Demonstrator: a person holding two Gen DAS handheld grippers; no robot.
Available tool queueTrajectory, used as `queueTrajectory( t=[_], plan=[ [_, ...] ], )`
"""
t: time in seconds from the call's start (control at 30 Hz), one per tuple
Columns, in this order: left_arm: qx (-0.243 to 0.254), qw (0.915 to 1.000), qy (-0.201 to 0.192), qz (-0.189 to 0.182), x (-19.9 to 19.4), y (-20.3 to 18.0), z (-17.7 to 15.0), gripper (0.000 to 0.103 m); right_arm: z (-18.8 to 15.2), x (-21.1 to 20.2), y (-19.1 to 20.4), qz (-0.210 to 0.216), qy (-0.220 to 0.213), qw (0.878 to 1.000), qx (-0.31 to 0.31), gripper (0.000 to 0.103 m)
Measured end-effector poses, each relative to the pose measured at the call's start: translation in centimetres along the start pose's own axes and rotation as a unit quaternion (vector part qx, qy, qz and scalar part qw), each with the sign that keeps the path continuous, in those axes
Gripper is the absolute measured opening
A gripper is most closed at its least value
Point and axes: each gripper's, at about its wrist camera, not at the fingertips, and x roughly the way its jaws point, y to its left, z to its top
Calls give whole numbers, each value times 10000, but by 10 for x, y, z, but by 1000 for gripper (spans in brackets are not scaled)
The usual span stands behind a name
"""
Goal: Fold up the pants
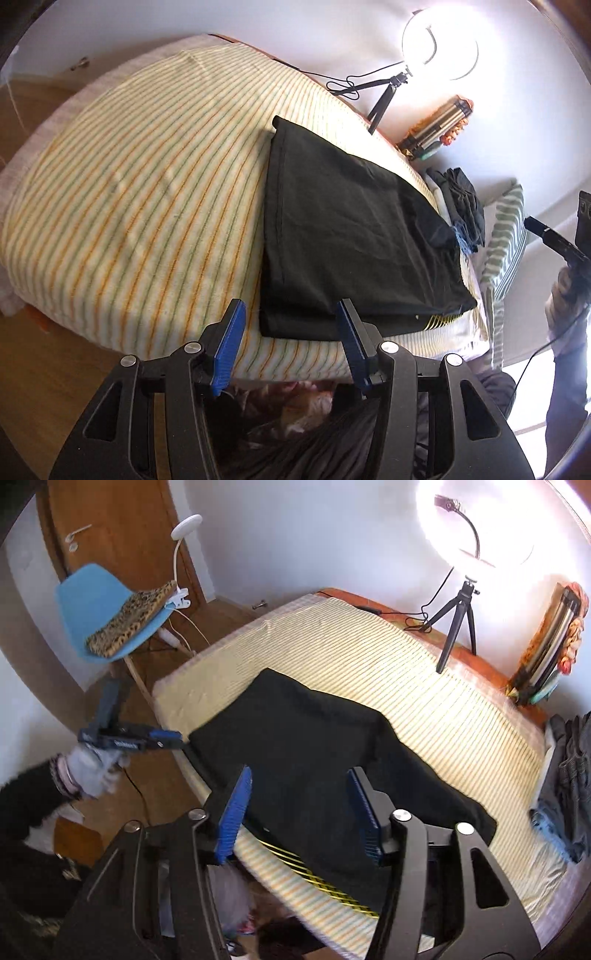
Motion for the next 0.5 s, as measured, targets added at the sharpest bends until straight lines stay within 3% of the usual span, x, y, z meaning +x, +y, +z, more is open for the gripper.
queueTrajectory(
  t=[0.2, 0.37, 0.5],
  plan=[
    [-330, 9991, 0, -255, 5, 9, -2, 50, 3, 41, 38, 540, -35, 9985, 45, 57],
    [-324, 9993, -78, -167, -5, 14, 1, 50, -15, 104, 84, 519, 360, 9955, -706, 53],
    [-325, 9993, -158, 38, -12, 19, 4, 50, -37, 147, 118, 465, 687, 9851, -1509, 49]
  ],
)
